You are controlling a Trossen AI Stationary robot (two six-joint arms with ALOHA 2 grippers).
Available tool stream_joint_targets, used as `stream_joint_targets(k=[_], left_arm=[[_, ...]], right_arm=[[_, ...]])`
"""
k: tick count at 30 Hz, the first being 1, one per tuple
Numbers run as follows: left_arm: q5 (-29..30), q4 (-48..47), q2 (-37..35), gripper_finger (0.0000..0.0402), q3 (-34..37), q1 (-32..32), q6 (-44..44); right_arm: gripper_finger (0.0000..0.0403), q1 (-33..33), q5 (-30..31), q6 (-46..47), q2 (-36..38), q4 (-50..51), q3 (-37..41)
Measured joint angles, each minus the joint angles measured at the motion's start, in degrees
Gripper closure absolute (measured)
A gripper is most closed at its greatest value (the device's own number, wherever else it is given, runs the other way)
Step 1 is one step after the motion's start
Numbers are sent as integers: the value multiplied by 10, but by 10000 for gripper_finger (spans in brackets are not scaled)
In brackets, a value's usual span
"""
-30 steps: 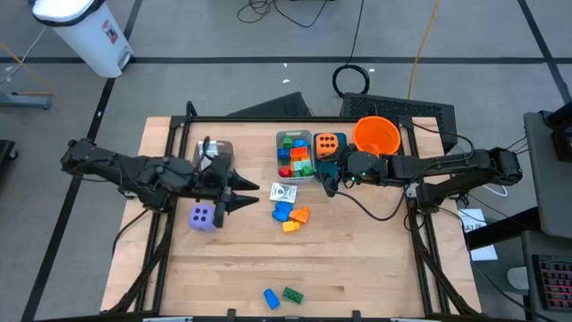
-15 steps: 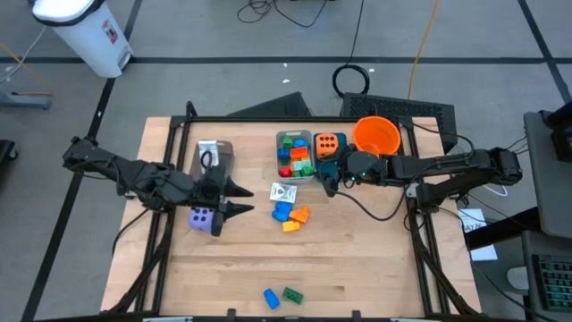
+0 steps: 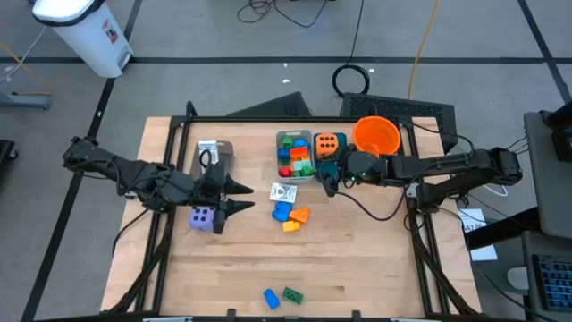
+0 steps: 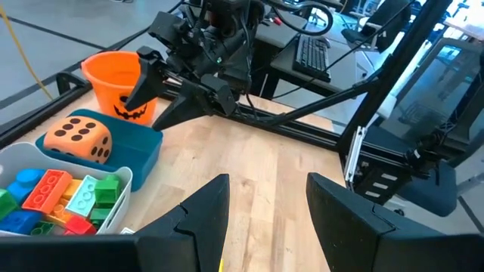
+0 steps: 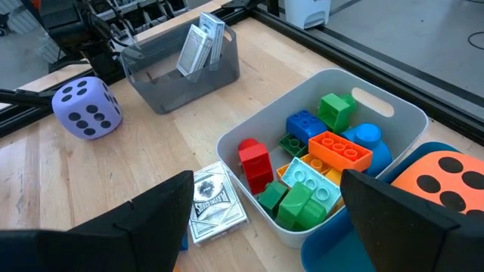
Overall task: Pick & Place Toys
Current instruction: Put the light orange game piece into the gray bin
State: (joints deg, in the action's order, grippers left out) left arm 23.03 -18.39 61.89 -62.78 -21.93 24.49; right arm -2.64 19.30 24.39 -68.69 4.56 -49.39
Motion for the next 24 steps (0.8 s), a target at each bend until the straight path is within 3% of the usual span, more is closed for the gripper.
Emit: stream_joint_targets(k=[24], left_arm=[[11,2,0,218,0,71,-4]], right_arm=[[80,1,-1,6,0,-4,0]])
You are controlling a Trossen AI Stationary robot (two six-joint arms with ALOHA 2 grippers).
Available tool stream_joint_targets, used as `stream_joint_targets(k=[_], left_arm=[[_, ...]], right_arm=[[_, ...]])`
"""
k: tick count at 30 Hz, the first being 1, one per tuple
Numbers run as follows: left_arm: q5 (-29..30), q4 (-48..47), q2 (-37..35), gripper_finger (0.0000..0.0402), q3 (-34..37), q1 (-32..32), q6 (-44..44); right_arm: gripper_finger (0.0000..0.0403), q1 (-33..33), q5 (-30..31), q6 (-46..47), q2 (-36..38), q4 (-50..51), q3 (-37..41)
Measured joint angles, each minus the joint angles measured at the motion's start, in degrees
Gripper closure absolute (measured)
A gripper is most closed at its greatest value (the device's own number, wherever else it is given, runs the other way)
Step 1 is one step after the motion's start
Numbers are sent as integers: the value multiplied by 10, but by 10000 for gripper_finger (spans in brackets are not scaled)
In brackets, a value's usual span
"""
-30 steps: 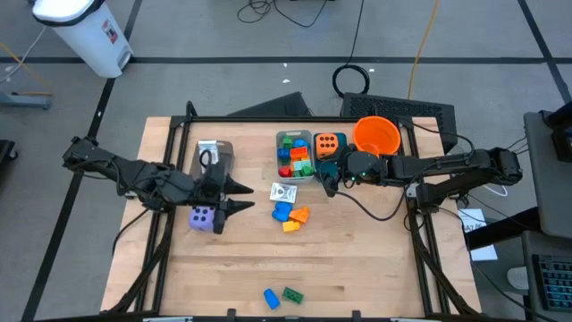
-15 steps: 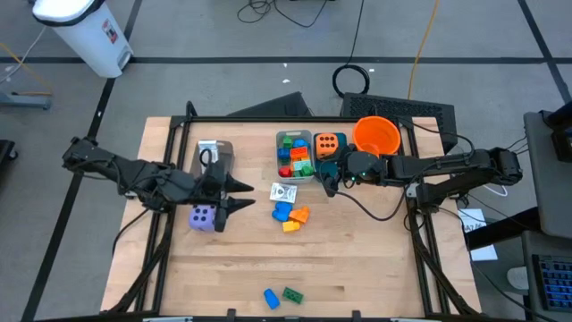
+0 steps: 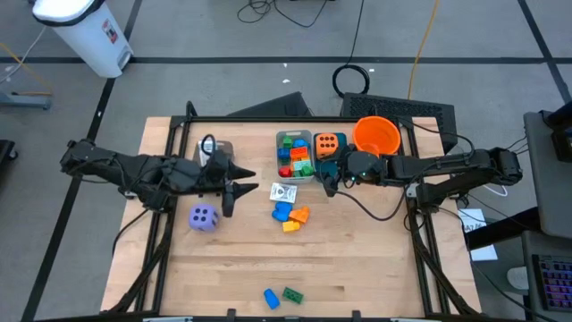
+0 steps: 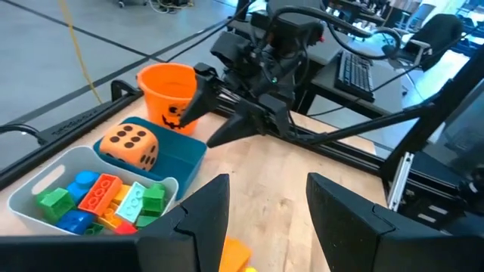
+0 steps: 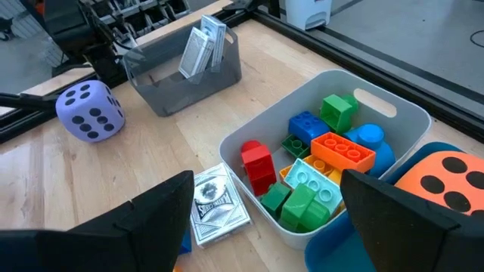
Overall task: Pick & Place Toys
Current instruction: Put the light orange game piece into the gray bin
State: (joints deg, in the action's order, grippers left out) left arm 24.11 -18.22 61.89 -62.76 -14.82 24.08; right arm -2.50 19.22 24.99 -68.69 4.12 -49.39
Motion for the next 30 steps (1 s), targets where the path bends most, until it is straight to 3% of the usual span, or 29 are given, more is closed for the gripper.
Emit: stream_joint_targets(k=[4,8,14,25,30], left_arm=[[-1,1,0,218,0,11,-2],[-1,0,0,218,0,17,-13],[-1,0,0,218,0,17,-25],[-46,5,0,218,0,17,-24],[-77,1,0,218,0,15,-20]], right_arm=[[80,0,-10,-5,0,-14,0],[80,-2,-101,-41,0,-64,-16],[80,46,-116,-98,-25,14,-99],[80,105,-118,-149,-187,162,-231],[80,117,-119,-153,-262,200,-243]])
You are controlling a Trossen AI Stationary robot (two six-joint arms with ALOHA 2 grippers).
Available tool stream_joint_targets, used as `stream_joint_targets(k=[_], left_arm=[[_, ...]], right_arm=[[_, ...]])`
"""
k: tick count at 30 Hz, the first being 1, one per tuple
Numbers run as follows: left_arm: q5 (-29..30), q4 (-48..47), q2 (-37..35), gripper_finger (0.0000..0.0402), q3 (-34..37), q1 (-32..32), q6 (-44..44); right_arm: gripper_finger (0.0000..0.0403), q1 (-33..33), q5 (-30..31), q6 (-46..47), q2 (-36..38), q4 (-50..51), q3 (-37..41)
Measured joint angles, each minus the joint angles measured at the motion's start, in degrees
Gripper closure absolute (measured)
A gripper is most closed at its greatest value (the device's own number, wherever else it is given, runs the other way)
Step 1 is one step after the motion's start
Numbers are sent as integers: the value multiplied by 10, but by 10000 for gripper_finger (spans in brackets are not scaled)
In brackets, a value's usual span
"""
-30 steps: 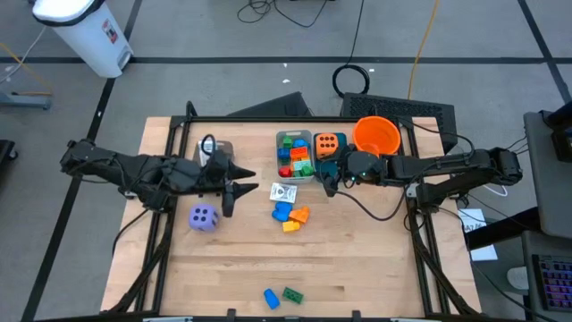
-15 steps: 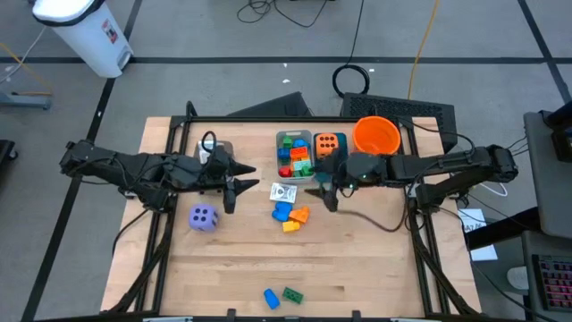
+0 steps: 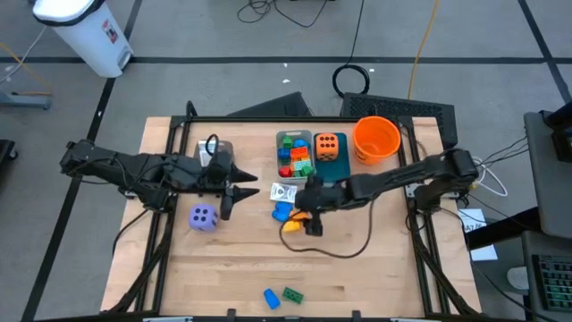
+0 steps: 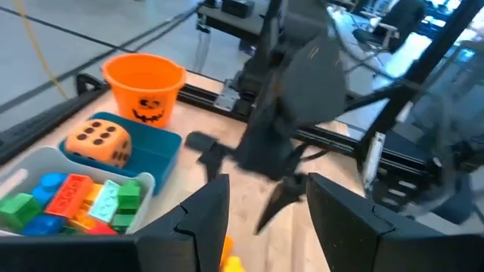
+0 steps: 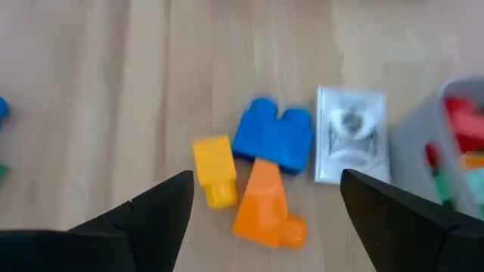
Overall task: Pick & Place Toys
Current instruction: Put the light orange game piece into the gray bin
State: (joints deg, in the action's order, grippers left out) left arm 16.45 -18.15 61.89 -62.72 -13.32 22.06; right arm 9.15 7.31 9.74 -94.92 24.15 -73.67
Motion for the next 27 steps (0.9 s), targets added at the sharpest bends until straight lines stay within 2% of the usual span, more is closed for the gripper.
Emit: stream_joint_targets(k=[4,13,27], left_arm=[[-19,-1,0,218,0,0,11],[-20,-3,0,218,0,-11,11],[-14,-6,0,218,0,-14,11]], right_arm=[[80,1,0,0,-40,20,0],[80,1,-1,21,-98,30,-1],[80,-24,-1,75,-142,40,1]])
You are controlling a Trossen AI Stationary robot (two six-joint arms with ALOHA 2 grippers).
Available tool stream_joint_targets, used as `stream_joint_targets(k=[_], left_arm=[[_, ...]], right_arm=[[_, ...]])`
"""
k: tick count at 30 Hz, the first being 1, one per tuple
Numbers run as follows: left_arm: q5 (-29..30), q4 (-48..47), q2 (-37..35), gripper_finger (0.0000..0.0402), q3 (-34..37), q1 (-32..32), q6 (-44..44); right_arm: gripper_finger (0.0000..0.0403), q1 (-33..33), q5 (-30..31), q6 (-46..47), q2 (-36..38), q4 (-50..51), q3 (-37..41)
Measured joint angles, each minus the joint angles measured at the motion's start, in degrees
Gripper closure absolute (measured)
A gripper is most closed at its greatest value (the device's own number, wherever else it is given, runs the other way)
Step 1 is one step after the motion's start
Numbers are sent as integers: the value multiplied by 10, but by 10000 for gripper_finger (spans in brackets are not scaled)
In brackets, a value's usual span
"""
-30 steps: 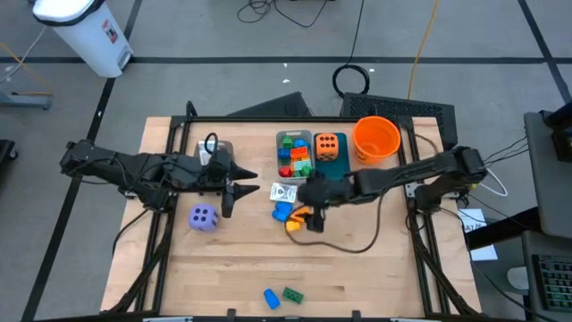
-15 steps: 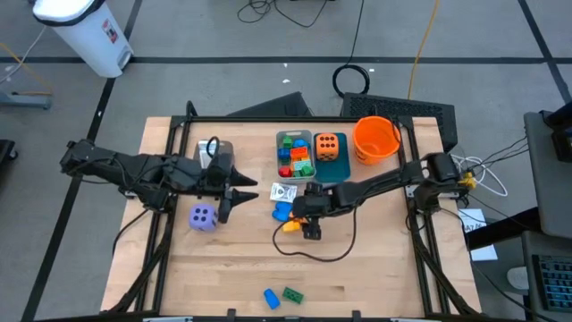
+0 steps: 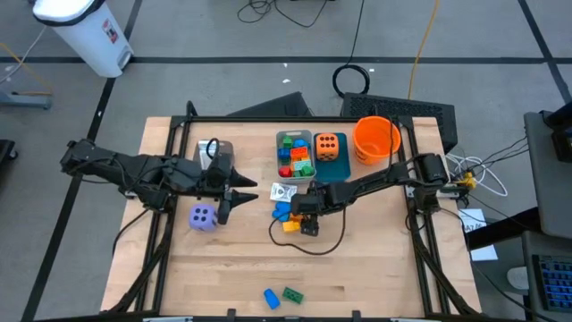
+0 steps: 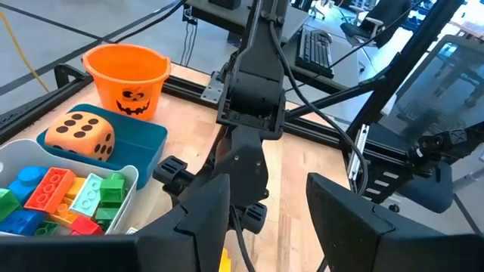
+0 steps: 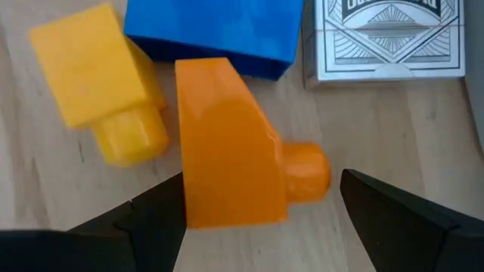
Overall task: Pick & Place Toys
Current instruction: Put the light orange game piece into the gray bin
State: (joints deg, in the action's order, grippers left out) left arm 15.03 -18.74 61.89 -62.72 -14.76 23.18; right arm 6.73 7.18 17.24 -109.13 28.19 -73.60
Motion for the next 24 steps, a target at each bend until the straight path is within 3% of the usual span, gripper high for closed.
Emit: stream_joint_targets(k=[12,24], left_arm=[[0,-3,0,218,0,0,0],[0,-8,0,218,0,0,0]], right_arm=[[84,-1,0,-33,-2,-9,0],[151,-1,-1,-34,-1,-10,0]])
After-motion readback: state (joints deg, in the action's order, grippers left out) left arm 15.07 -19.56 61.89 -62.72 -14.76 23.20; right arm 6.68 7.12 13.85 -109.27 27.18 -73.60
